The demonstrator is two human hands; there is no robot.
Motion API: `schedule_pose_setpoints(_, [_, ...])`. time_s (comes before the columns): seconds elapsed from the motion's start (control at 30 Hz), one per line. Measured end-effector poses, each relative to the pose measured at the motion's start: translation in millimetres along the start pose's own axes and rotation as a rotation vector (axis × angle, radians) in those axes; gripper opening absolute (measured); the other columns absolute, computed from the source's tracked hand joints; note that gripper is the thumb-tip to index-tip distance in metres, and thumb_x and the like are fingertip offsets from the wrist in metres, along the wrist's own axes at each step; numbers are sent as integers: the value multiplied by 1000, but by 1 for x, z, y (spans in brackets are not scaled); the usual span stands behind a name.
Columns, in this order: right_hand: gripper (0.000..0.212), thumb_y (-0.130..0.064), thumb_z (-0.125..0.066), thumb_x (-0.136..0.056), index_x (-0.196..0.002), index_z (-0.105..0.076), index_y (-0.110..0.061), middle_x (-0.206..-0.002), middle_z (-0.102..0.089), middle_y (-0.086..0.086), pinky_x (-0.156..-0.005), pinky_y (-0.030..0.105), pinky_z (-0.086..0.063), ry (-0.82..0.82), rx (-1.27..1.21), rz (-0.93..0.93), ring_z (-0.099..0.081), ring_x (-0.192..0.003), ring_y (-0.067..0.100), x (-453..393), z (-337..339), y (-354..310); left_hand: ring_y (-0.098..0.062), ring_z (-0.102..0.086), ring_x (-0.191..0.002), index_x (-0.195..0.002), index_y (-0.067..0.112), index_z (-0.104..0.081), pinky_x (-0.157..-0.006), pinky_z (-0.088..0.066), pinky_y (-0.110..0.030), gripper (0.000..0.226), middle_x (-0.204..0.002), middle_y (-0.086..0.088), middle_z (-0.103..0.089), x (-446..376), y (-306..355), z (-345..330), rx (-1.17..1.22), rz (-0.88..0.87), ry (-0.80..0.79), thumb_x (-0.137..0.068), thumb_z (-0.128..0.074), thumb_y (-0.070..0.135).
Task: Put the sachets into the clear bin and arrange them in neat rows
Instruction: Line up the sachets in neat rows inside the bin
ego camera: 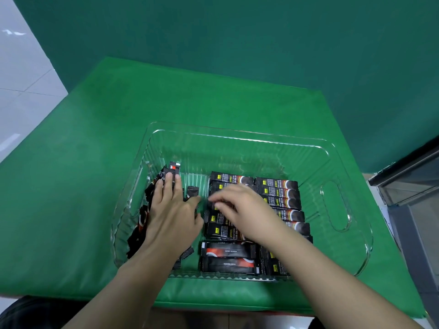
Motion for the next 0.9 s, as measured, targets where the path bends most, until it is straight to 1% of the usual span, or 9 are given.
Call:
schedule_pose_setpoints(0.23, [52,6,-36,-91,-132,-53,-22,-139,-51,5,-98,36,-46,-117,-165,-147,-55,-118,23,-76,-13,-16,-38,1,-146,-132,31,-53,-118,6,-45,43,-155,-27,-7,2,1,2,-1,-5,37,-94,-39,46])
schedule_pose_setpoints(0.33, [56,5,-34,-88,-131,-54,-26,-134,-54,8,-82,32,-51,-178,-250,-231,-61,-104,26,-93,-24,-16,-38,-8,-145,-126,30,-59,-119,0,-46,41,-153,-28,-18,2,0,2,10,-7,81,-90,-46,43])
schedule_pose_setpoints(0.43, [52,7,-34,-87,-126,-59,-16,-123,-61,11,-83,30,-53,-180,-460,-319,-63,-101,24,-100,-31,-19,-37,-5,-146,-133,33,-53,-119,2,-45,45,-154,-27,-14,2,1,2,13,-7,78,-91,-43,44])
schedule_pose_setpoints(0.5, [49,9,-33,-87,-123,-61,-10,-117,-63,7,-50,15,-48,-168,-602,-370,-62,-64,5,-99,-31,-23,-36,0,-146,-137,34,-48,-119,4,-45,47,-156,-26,-9,1,0,0,13,-1,71,-92,-39,45])
schedule_pose_setpoints(0.57, [50,10,-32,-86,-119,-63,-10,-98,-67,-2,-36,17,-28,-150,-676,-389,-39,-36,4,-98,-30,-22,-37,-7,-146,-131,32,-55,-119,0,-46,45,-154,-27,-15,1,0,0,22,-3,99,-89,-45,43])
schedule_pose_setpoints(0.67, [52,9,-33,-84,-115,-66,-16,-47,-54,-11,-43,25,-21,-109,-711,-386,-24,-40,12,-97,-30,-13,-41,-19,-143,-119,28,-65,-118,-10,-49,40,-149,-30,-26,2,-3,-3,17,13,92,-82,-58,40])
schedule_pose_setpoints(0.73, [51,7,-35,-86,-117,-65,-20,-39,-43,-16,-43,24,-20,-69,-741,-358,-23,-38,10,-92,-27,-11,-43,-30,-138,-109,24,-71,-115,-18,-51,37,-145,-31,-34,1,-2,-5,26,15,104,-75,-67,37])
schedule_pose_setpoints(0.8, [46,4,-39,-91,-123,-61,-21,-57,-51,-22,-42,21,-28,-16,-769,-294,-31,-35,5,-85,-22,-13,-45,-37,-133,-102,20,-73,-112,-25,-54,37,-141,-31,-40,0,-3,-7,42,7,136,-68,-73,33])
schedule_pose_setpoints(0.9, [38,0,-45,-96,-129,-56,-15,-119,-50,-13,-51,17,-42,97,-865,-235,-52,-46,0,-74,-16,-13,-42,-28,-139,-116,18,-67,-116,-18,-51,44,-148,-30,-30,1,-1,-7,59,2,162,-76,-68,35])
Point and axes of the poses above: each hand's wrist, its own x-axis away from the middle knuckle, its own z-axis out of the back of the hand, y = z × x, the point moved 4 cm from there along -x, towards the middle knuckle
